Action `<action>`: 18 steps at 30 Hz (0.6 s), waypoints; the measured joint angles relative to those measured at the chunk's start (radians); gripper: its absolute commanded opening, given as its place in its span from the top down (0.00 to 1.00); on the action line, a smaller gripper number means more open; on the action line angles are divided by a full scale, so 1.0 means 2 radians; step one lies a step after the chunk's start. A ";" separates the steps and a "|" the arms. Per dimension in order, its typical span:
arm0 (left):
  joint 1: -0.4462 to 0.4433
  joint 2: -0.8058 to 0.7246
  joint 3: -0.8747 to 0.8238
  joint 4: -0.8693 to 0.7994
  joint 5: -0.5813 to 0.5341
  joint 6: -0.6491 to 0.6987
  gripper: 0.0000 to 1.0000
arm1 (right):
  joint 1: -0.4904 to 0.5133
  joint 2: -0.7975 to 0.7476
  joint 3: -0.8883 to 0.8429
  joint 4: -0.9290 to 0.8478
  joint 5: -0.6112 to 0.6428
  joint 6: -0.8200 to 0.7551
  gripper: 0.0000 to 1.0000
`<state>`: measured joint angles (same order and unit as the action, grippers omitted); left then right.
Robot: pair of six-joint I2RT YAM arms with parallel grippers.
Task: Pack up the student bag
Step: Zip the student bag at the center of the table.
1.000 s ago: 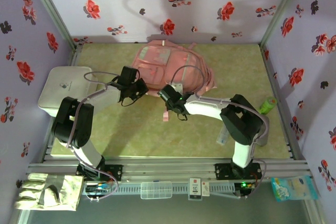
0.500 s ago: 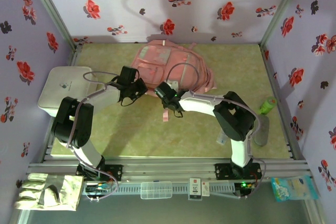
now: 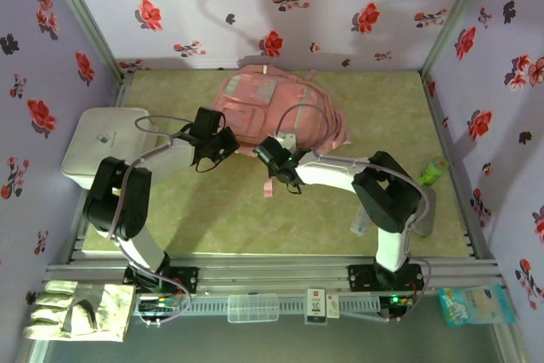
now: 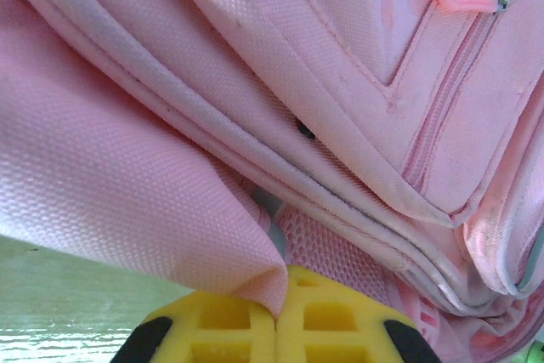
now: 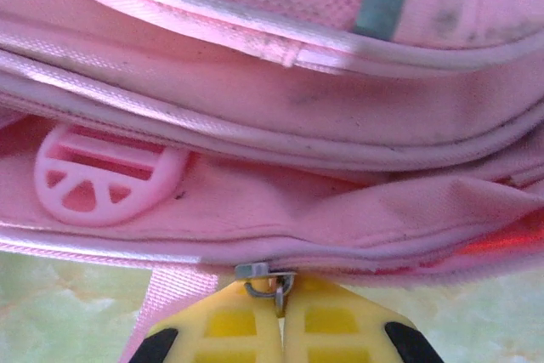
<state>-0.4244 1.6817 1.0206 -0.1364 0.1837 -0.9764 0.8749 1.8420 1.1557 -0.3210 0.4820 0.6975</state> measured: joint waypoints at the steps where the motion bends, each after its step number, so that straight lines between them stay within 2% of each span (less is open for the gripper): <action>1: 0.000 0.000 0.000 0.000 0.000 0.002 1.00 | 0.000 -0.011 -0.012 0.004 0.004 0.003 1.00; 9: 0.011 0.002 0.001 -0.004 0.002 0.022 1.00 | -0.042 -0.064 -0.081 0.022 0.005 0.018 1.00; 16: 0.031 0.029 0.027 -0.027 -0.001 0.050 1.00 | -0.064 -0.074 -0.094 0.040 -0.042 0.001 1.00; 18: 0.039 0.035 0.037 -0.035 -0.005 0.060 0.92 | -0.064 -0.072 -0.086 0.041 -0.070 -0.013 1.00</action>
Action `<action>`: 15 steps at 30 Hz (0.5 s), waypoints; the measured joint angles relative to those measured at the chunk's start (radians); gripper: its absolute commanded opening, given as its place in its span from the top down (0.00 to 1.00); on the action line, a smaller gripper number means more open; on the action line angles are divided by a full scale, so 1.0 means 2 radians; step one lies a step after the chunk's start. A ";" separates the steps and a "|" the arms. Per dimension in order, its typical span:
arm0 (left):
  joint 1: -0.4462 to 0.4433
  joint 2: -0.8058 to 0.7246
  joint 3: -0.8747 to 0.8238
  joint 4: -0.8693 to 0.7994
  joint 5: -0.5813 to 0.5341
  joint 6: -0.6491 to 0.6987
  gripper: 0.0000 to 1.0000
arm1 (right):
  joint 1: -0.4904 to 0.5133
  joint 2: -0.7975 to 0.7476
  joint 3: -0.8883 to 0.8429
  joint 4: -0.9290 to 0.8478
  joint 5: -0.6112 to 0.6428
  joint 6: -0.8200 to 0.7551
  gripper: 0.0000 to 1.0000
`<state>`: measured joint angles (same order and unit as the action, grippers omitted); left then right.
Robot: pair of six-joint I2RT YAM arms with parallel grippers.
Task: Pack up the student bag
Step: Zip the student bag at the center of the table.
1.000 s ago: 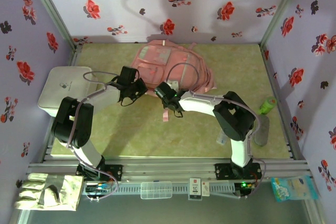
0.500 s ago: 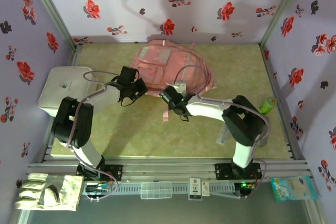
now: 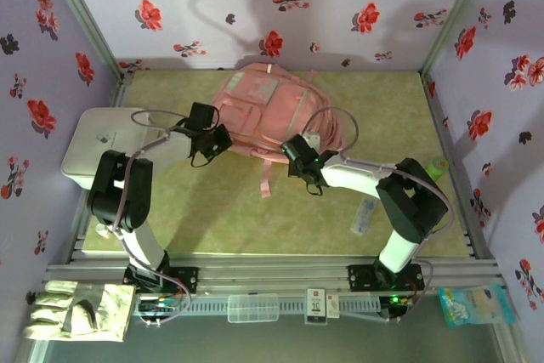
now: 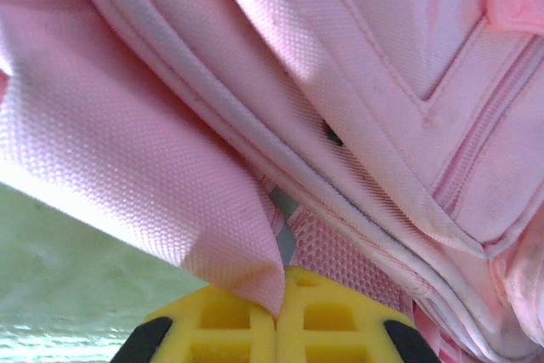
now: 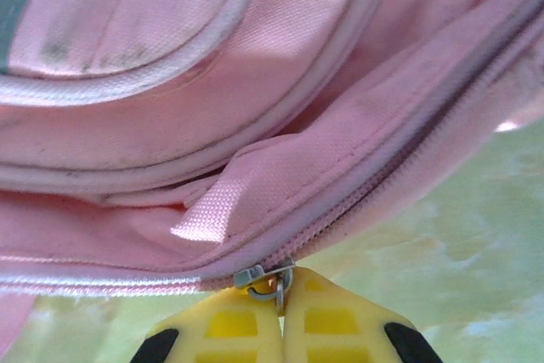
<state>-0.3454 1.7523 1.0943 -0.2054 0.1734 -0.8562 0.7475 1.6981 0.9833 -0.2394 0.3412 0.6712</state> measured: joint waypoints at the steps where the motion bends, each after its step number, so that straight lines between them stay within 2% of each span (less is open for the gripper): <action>1: 0.005 0.002 0.004 -0.003 -0.004 0.005 0.84 | 0.000 0.003 0.008 0.000 -0.014 -0.007 1.00; 3: 0.015 0.003 0.007 -0.006 -0.014 0.017 0.66 | 0.002 0.014 0.030 0.000 -0.043 -0.022 1.00; 5: 0.030 0.003 0.010 -0.008 -0.024 0.023 0.54 | 0.006 0.030 0.055 0.000 -0.068 -0.035 1.00; 11: 0.062 -0.029 -0.006 -0.019 -0.039 0.026 0.34 | 0.026 0.093 0.127 0.003 -0.136 -0.052 1.00; 15: 0.066 -0.078 -0.039 -0.017 -0.031 0.012 0.30 | 0.037 0.131 0.175 0.009 -0.166 -0.052 1.00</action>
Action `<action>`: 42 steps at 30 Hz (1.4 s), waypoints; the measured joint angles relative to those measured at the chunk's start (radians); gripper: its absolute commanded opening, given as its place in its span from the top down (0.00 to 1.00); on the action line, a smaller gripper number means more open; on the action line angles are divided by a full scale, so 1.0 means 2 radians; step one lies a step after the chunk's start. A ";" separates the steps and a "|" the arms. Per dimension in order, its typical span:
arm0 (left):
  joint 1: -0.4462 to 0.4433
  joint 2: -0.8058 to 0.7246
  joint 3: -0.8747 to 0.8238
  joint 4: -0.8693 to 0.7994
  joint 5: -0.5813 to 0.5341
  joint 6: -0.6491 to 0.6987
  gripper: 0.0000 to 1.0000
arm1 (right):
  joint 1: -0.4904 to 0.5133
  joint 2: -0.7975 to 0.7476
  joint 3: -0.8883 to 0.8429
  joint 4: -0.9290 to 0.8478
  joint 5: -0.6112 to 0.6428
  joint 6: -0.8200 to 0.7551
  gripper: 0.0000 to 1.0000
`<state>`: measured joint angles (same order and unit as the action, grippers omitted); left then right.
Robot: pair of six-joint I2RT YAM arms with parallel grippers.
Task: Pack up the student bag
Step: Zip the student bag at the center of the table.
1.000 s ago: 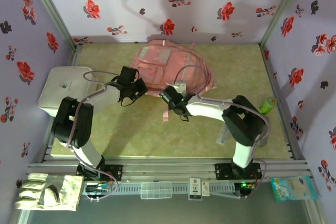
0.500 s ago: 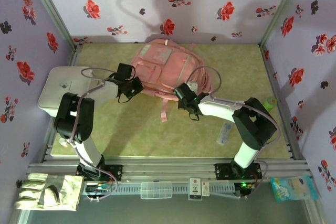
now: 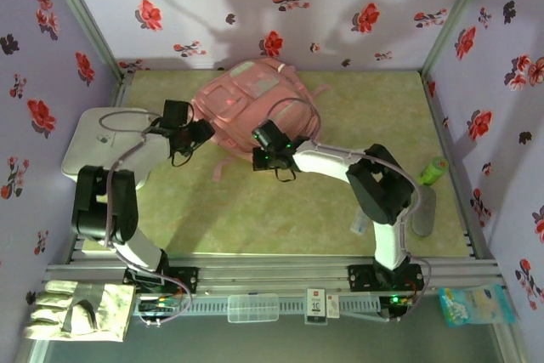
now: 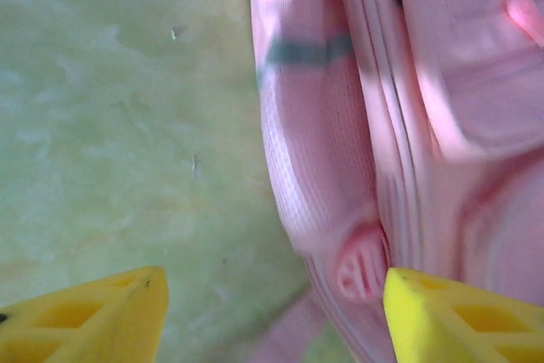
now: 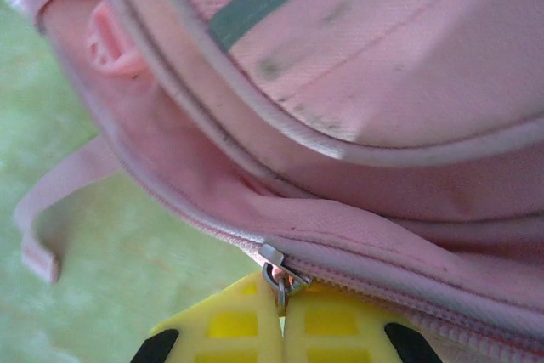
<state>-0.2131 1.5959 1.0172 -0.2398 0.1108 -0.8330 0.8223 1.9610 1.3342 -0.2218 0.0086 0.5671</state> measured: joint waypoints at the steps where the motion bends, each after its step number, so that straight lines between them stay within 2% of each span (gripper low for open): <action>1: 0.000 -0.009 -0.009 0.006 0.008 -0.006 0.30 | 0.002 0.008 0.010 0.001 -0.006 0.000 1.00; 9: -0.001 -0.015 -0.074 0.079 0.087 -0.077 0.34 | 0.010 0.024 0.032 0.007 -0.029 0.000 1.00; 13: -0.008 0.009 -0.076 0.118 0.109 -0.107 0.40 | 0.010 0.024 0.032 0.007 -0.031 0.000 1.00; 20: -0.038 0.068 -0.074 0.175 0.130 -0.152 0.45 | 0.013 0.024 0.032 0.007 -0.031 0.001 1.00; 23: -0.044 0.081 -0.074 0.182 0.128 -0.166 0.53 | 0.014 0.024 0.032 0.006 -0.031 0.001 1.00; 28: -0.046 0.091 -0.071 0.195 0.113 -0.181 0.81 | 0.015 0.024 0.029 0.008 -0.031 0.005 1.00; 31: -0.049 0.091 -0.068 0.194 0.103 -0.179 0.89 | 0.016 0.019 0.014 0.012 -0.024 0.006 1.00; 37: -0.053 0.089 -0.061 0.175 0.088 -0.156 0.99 | 0.016 -0.037 -0.059 0.020 0.031 0.016 1.00; 42: -0.054 0.078 -0.052 0.155 0.084 -0.131 1.00 | 0.008 -0.099 -0.114 0.010 0.097 0.023 1.00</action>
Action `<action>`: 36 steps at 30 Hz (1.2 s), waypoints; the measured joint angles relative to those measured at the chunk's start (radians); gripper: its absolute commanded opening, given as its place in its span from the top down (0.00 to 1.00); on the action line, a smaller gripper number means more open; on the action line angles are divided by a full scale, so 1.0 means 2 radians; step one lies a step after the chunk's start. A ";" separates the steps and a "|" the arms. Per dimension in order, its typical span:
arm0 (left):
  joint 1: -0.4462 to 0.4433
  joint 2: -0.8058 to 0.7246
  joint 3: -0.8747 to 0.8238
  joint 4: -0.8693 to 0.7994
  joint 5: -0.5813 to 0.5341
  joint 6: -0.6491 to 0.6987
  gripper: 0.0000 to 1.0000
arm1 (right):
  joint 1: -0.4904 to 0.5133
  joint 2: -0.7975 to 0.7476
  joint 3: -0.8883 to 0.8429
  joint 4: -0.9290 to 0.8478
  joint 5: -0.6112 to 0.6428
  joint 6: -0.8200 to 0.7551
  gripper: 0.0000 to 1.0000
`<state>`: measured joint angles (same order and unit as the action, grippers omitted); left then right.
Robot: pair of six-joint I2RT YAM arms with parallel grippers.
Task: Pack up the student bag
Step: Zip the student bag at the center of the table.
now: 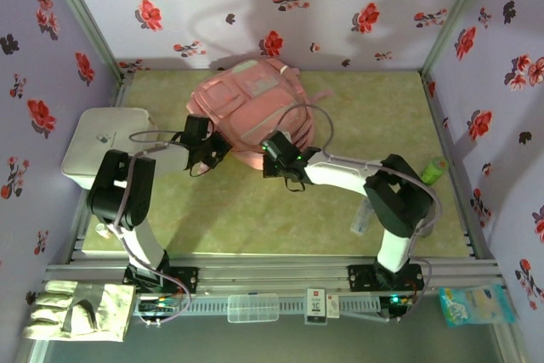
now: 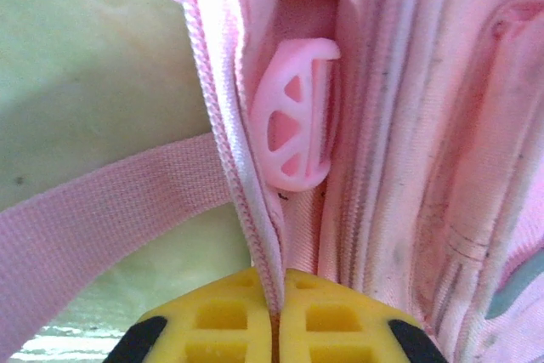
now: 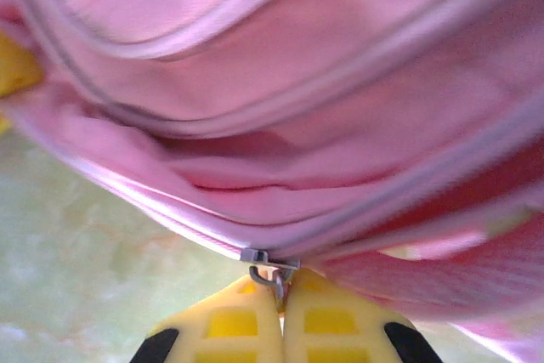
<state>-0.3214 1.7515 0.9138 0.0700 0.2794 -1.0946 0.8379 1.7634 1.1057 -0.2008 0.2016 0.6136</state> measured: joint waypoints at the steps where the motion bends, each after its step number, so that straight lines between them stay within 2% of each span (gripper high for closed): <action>1: -0.001 -0.003 0.001 -0.003 0.000 0.004 1.00 | -0.003 -0.010 -0.008 -0.003 0.010 0.002 1.00; 9: -0.003 -0.007 0.004 -0.019 -0.009 0.022 1.00 | -0.036 -0.053 -0.030 -0.045 0.079 0.013 1.00; 25: 0.000 -0.015 0.024 -0.067 -0.028 0.060 1.00 | -0.067 -0.034 0.001 -0.089 0.075 -0.028 1.00; 29: 0.000 -0.015 0.031 -0.078 -0.030 0.069 1.00 | -0.068 -0.034 0.001 -0.093 0.041 -0.053 0.75; 32: 0.000 -0.015 0.036 -0.085 -0.030 0.073 1.00 | -0.068 -0.034 0.003 -0.095 0.010 -0.080 0.66; 36: 0.000 -0.015 0.038 -0.090 -0.030 0.078 1.00 | -0.069 -0.031 0.021 -0.097 -0.014 -0.109 0.63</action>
<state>-0.3210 1.7210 0.9905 -0.1093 0.2195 -0.9386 0.7002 1.7016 1.1481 -0.3954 0.1726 0.3965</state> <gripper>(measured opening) 0.069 0.366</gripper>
